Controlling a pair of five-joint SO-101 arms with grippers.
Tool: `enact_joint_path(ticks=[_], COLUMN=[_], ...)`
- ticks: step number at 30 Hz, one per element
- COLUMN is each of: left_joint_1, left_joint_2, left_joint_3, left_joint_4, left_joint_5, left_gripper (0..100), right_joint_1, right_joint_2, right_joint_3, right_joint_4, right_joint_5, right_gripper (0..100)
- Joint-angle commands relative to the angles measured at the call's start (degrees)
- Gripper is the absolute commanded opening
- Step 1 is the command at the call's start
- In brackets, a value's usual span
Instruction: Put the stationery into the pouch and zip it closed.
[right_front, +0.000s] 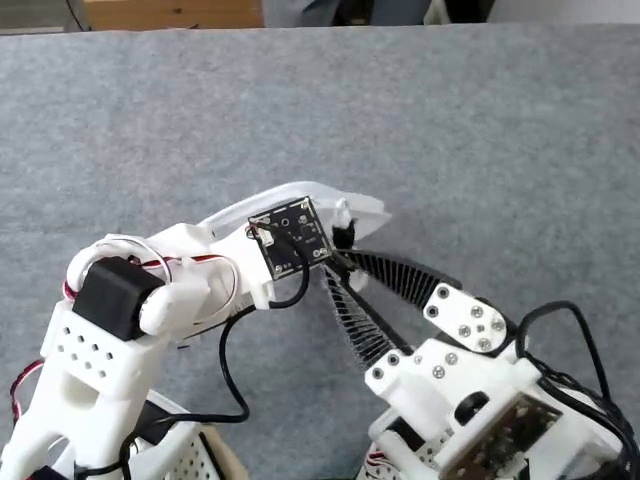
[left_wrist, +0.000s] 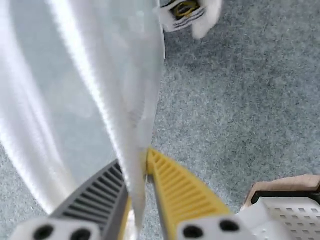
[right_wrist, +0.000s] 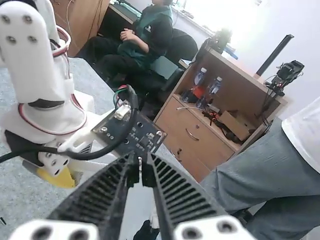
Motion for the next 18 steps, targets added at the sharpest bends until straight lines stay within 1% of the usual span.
enact_joint_path(ticks=[1, 3, 6, 10, 13, 15, 18], left_joint_1=[-0.40, -0.22, 0.13, 0.13, 0.31, 2.51, 7.78], left_joint_2=[-0.62, -0.62, -0.70, -0.70, -0.70, -0.70, -0.70], left_joint_3=[-1.80, -1.80, -1.98, -1.89, -2.33, -2.33, -3.30], left_joint_4=[-0.88, -0.53, 0.35, 0.35, 0.35, 0.35, 0.35], left_joint_5=[0.44, 0.26, -0.97, -6.68, -12.92, -17.49, -19.60], left_gripper=[3, 3, 3, 3, 3, 3, 3], right_joint_1=[-0.53, -0.18, 4.66, 13.89, 17.41, 18.37, 19.43], right_joint_2=[1.27, 1.36, 1.71, 1.45, 1.36, 1.36, 1.63], right_joint_3=[-1.98, -1.80, -1.63, -1.63, -1.63, -1.63, -0.92], right_joint_4=[1.49, 2.90, 3.78, 2.64, 2.20, 2.11, 2.20], right_joint_5=[-0.18, -0.18, -0.09, 0.00, 0.00, 0.00, 0.00], right_gripper=[1.5, 1.5, 1.5, 1.5, 1.5, 1.5, 1.5])
